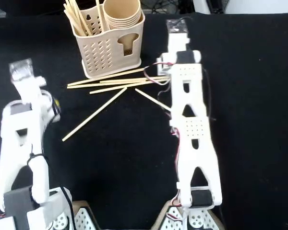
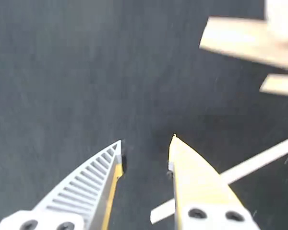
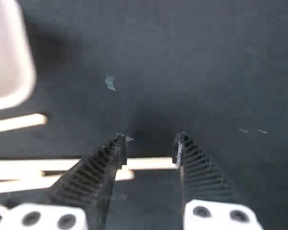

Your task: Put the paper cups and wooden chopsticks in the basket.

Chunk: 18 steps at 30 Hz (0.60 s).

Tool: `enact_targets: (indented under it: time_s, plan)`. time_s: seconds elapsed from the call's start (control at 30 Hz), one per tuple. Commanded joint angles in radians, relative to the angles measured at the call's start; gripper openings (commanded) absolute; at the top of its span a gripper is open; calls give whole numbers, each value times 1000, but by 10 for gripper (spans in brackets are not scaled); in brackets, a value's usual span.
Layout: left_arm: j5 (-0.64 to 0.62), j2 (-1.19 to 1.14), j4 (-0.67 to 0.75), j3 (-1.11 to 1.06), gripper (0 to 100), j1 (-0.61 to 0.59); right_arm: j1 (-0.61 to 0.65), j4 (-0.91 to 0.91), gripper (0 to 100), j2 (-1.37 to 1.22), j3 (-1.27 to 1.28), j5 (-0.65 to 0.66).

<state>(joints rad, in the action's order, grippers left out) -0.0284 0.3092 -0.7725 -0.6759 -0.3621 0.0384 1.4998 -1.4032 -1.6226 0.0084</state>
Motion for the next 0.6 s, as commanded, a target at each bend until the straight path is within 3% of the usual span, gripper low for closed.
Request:
enact_targets:
  time_s: [0.0, 0.17, 0.27, 0.37, 0.57]
  plan:
    - [-14, -17, 41, 177, 175, 21, -20, 49, 176, 91, -48, 49]
    - [-29, -227, 216, 291, 175, 94, -18, 101, 176, 125, -48, 52]
    - [-94, -411, 236, 441, 175, 125, -21, 123, 176, 150, -48, 51]
    - [-127, -577, 190, 624, 175, 145, -26, 138, 176, 170, -48, 52]
    - [-130, -829, -37, 929, 173, 168, -52, 143, 176, 194, -48, 52]
